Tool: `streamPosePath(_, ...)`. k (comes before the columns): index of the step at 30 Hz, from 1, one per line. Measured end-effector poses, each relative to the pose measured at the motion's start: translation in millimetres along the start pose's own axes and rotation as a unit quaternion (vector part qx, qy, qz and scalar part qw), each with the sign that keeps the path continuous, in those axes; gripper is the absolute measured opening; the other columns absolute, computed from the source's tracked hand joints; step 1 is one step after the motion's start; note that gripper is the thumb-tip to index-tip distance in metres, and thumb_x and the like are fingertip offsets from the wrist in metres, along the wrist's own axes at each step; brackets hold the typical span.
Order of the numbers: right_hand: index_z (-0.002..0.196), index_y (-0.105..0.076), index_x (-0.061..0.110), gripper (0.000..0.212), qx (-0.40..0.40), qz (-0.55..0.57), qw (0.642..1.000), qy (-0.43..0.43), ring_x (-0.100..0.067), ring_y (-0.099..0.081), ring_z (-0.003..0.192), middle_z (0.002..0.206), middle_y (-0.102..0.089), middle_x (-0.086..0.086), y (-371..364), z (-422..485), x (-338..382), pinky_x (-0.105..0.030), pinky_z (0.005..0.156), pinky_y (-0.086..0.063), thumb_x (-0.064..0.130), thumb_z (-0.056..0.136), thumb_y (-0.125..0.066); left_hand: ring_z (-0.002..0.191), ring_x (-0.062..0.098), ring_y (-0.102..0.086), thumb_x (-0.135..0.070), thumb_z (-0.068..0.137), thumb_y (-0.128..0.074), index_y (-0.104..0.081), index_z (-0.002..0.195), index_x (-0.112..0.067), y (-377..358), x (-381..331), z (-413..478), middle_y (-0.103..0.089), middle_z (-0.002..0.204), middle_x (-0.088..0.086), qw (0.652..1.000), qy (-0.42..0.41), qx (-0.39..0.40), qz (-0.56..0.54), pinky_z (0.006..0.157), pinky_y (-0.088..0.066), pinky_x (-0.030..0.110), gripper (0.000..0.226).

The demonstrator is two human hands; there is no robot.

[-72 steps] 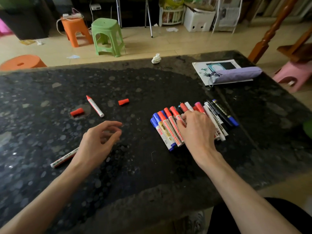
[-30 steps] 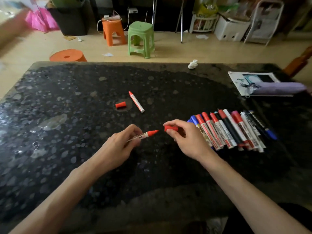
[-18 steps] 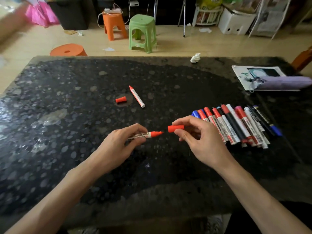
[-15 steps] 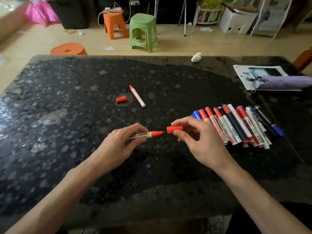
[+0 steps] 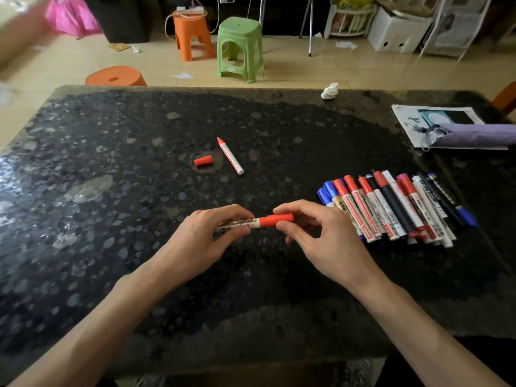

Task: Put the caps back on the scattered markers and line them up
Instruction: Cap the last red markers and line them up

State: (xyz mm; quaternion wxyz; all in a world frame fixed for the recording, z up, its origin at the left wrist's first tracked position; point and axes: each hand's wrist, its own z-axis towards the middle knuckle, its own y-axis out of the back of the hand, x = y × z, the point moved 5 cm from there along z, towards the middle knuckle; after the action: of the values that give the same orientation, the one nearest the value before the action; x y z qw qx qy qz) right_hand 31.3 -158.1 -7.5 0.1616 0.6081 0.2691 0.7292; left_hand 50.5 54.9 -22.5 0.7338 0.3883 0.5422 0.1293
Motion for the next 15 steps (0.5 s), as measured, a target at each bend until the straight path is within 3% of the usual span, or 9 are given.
streamPosePath(7,0.12,-0.076,0.028,0.027,0.006,0.013,1.0,-0.004,0.002,-0.071,0.096,0.103,-0.075,0.021,-1.8,1.2,-2.8,-0.021,0.088,-0.058,0.03,0.093,-0.074,0.084,0.003,-0.071,-0.029,0.098,-0.067,-0.073,0.112,-0.034,-2.6,-6.6,3.3,-0.074,0.089,-0.016,1.0,-0.01,-0.01,-0.011,0.077,-0.057,0.036,0.016)
streamPosePath(15,0.121,-0.077,0.026,0.03,-0.049,0.038,0.998,-0.008,0.0,-0.073,0.097,0.105,-0.077,0.018,-3.2,-4.7,-5.2,-0.029,0.091,-0.06,0.031,0.092,-0.075,0.084,0.009,-0.069,-0.023,0.097,-0.069,-0.076,0.114,-0.032,-5.6,-8.0,5.3,-0.072,0.087,-0.018,0.999,0.002,-0.027,-0.026,0.077,-0.055,0.033,0.02)
